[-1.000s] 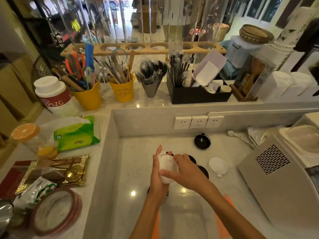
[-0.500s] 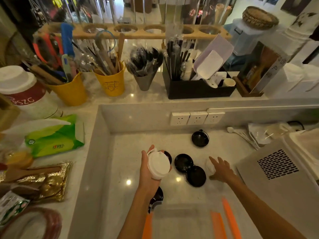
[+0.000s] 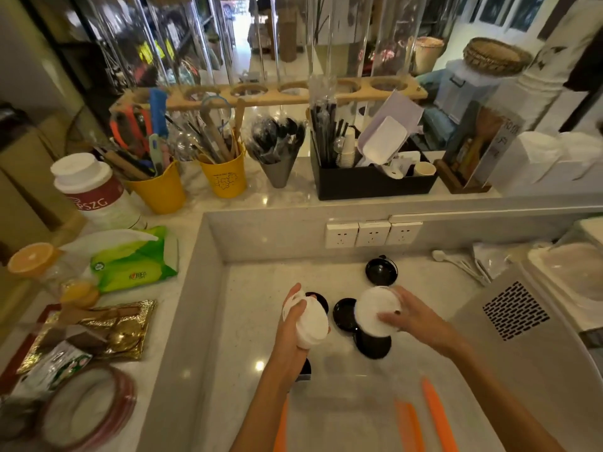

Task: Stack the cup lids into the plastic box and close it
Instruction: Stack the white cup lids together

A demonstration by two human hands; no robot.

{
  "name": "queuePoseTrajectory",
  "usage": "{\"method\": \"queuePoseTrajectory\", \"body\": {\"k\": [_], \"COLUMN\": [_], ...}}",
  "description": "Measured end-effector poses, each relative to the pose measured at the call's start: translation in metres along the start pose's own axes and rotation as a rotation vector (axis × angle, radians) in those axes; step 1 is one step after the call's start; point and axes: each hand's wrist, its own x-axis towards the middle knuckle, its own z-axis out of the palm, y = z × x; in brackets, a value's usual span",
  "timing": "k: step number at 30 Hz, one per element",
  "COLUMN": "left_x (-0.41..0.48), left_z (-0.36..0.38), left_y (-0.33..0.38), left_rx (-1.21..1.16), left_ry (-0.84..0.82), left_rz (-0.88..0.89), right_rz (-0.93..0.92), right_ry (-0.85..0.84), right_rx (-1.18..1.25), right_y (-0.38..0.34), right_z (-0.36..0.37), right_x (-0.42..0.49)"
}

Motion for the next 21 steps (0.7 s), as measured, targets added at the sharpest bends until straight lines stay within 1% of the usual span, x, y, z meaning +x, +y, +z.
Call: {"method": "queuePoseTrajectory", "body": {"k": [1,2,4,6,9,11,14,16,18,21], "left_x": [-0.007,-0.015,-0.029,-0.041,-0.054,-0.059,-0.064,-0.069,-0.076,-0.083], "left_z": [0.006,0.011,0.020,0.026,0.028,0.029,0.032,0.037,0.042,0.046], "left_y": [0.001,0.002,0.004,0.003,-0.003,-0.008,-0.014,-0.019,-0.023,-0.029], "left_rx": [0.046,0.093,0.183,0.217,0.226,0.261,0.311,0.387,0.499,0.543], "left_ry": [-0.026,-0.063,-0.140,-0.217,-0.280,-0.262,-0.165,-0.119,-0.104,-0.124], "left_rz": [0.012,0.025,0.048,0.035,0.063,0.124,0.191,0.227,0.264,0.273], "right_rz": [-0.049,-0.094,-0.179,-0.229,-0.239,-0.224,-0.122,-0.018,0.054,0.039], "right_ry": [-0.114,-0.191,-0.260,-0.236,-0.111,-0.022,0.072,0.064,-0.004,-0.069], "right_rx": [-0.057,-0.099,-0.149,-0.136,-0.078,-0.033,0.097,0.295,0.465,0.534], "right_y": [-0.016,-0.029,-0.050,-0.058,-0.058,-0.055,-0.053,-0.054,-0.054,-0.053], "right_z": [0.006,0.014,0.028,0.040,0.054,0.063,0.074,0.080,0.086,0.090], "right_x": [-0.009,-0.017,-0.029,-0.037,-0.048,-0.057,-0.072,-0.086,-0.100,-0.113]}}
